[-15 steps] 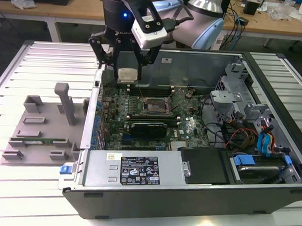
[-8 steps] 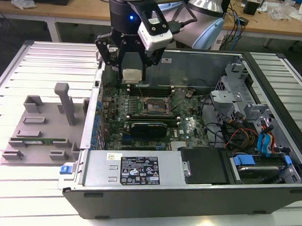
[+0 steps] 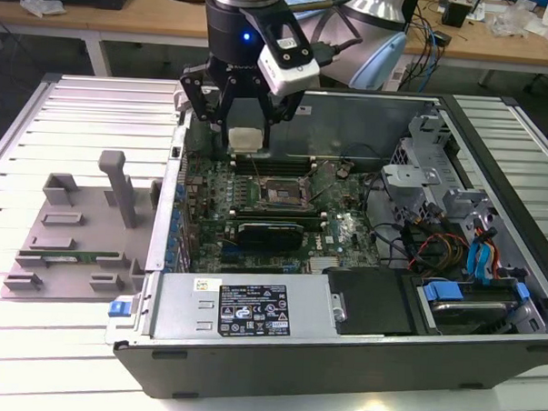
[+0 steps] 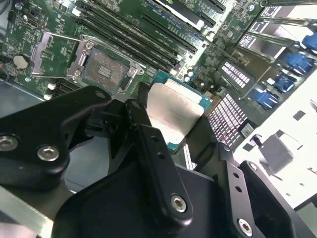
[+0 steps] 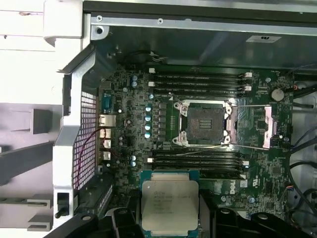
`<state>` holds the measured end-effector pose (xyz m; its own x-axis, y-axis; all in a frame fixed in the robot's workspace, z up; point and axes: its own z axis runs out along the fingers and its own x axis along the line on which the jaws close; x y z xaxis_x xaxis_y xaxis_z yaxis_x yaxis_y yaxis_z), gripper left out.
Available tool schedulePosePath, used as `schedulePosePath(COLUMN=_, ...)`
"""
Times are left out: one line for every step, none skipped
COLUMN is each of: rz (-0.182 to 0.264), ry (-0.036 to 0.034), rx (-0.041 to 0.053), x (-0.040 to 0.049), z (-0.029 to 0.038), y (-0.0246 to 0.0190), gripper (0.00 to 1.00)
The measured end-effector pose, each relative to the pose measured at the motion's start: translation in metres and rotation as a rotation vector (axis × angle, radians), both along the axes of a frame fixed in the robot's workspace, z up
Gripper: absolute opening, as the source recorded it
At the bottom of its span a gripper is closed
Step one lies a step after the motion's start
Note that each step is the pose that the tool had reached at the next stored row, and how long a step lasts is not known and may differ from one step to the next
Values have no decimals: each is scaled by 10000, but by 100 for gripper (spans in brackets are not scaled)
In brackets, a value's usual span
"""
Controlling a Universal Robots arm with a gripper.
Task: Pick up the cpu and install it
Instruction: 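Pick up the cpu and move it towards the insertion slot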
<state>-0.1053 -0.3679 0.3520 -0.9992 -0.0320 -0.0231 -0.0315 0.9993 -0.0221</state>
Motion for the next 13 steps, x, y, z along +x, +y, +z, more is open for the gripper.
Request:
schedulePosePath(rz=-1, ry=-1, rx=-1, x=7, z=-10, y=2, gripper=55)
schedulePosePath(rz=0, ry=1, rx=-4, x=15, z=-24, y=7, gripper=55)
schedulePosePath(rz=-1, ry=1, rx=-5, x=21, z=-37, y=11, gripper=55)
schedulePosePath(rz=-1, ry=3, rx=-7, x=38, z=-61, y=25, gripper=55)
schedulePosePath(rz=-1, ry=3, rx=-7, x=54, z=-81, y=37, gripper=55)
schedulePosePath(rz=0, ry=8, rx=-9, x=102, z=-113, y=74, gripper=55)
schedulePosePath(rz=-1, ry=9, rx=-8, x=135, z=-134, y=102, gripper=55)
schedulePosePath(rz=-1, ry=9, rx=-9, x=162, z=-148, y=119, gripper=55)
schedulePosePath(rz=-1, ry=9, rx=-8, x=179, z=-163, y=129, gripper=55)
schedulePosePath(rz=0, ry=10, rx=-10, x=188, z=-173, y=135, gripper=55)
schedulePosePath(rz=-1, ry=8, rx=-11, x=201, z=-187, y=142, gripper=55)
schedulePosePath(rz=0, ry=9, rx=-12, x=210, z=-198, y=146, gripper=55)
schedulePosePath(rz=-1, ry=9, rx=-15, x=222, z=-212, y=152, gripper=55)
